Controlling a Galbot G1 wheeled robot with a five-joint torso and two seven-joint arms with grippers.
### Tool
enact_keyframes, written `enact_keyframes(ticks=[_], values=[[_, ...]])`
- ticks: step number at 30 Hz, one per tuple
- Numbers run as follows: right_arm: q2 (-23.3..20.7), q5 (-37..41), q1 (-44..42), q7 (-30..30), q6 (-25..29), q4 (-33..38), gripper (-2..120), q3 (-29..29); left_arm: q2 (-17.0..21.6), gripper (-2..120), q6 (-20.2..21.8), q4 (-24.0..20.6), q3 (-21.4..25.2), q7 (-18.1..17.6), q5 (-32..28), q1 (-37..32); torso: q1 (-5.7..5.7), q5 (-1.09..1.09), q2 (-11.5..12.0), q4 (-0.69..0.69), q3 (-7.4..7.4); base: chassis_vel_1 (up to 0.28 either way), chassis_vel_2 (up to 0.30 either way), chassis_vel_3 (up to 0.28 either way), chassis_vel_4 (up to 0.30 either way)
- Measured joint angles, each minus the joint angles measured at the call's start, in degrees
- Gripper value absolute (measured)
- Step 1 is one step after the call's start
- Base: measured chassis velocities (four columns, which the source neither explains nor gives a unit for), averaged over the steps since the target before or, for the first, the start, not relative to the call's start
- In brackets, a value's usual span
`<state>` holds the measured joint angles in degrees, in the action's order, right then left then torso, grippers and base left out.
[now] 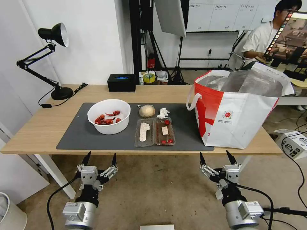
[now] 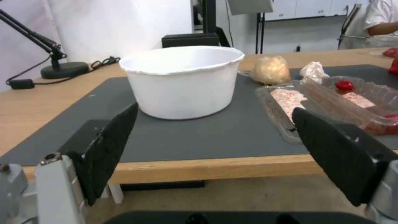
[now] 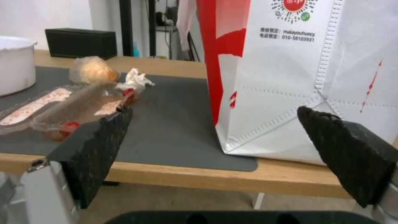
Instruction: Pick up the trash from the table and place it into the takeout bag.
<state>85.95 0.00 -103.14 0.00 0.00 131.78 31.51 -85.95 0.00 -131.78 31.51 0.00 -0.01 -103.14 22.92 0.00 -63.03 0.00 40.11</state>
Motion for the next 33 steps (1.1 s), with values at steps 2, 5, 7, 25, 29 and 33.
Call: enact_keyframes(ticks=[2, 5, 7, 25, 29, 33], values=[[0.0, 0.0, 0.0, 0.0, 0.0, 0.0, 100, 0.0, 0.0, 100, 0.0, 0.0, 0.0, 0.0, 0.0, 0.0, 0.0, 0.0, 0.0, 0.0, 0.0, 0.0, 0.0, 0.0, 0.0], [0.0, 0.0, 0.0, 0.0, 0.0, 0.0, 100, 0.0, 0.0, 100, 0.0, 0.0, 0.0, 0.0, 0.0, 0.0, 0.0, 0.0, 0.0, 0.0, 0.0, 0.0, 0.0, 0.0, 0.0], [0.0, 0.0, 0.0, 0.0, 0.0, 0.0, 100, 0.0, 0.0, 100, 0.0, 0.0, 0.0, 0.0, 0.0, 0.0, 0.0, 0.0, 0.0, 0.0, 0.0, 0.0, 0.0, 0.0, 0.0], [0.0, 0.0, 0.0, 0.0, 0.0, 0.0, 100, 0.0, 0.0, 100, 0.0, 0.0, 0.0, 0.0, 0.0, 0.0, 0.0, 0.0, 0.0, 0.0, 0.0, 0.0, 0.0, 0.0, 0.0], [0.0, 0.0, 0.0, 0.0, 0.0, 0.0, 100, 0.0, 0.01, 100, 0.01, 0.0, 0.0, 0.0, -0.02, 0.0, 0.0, 0.0, 0.0, 0.0, 0.0, 0.0, 0.0, 0.0, 0.0], [-1.54, 1.31, 0.58, 0.11, -0.97, 0.12, 100, 0.12, 1.57, 100, 2.26, -1.13, 0.31, -1.24, -3.55, 1.77, 0.0, 0.0, 0.0, 0.0, 0.0, 0.0, 0.0, 0.0, 0.0]])
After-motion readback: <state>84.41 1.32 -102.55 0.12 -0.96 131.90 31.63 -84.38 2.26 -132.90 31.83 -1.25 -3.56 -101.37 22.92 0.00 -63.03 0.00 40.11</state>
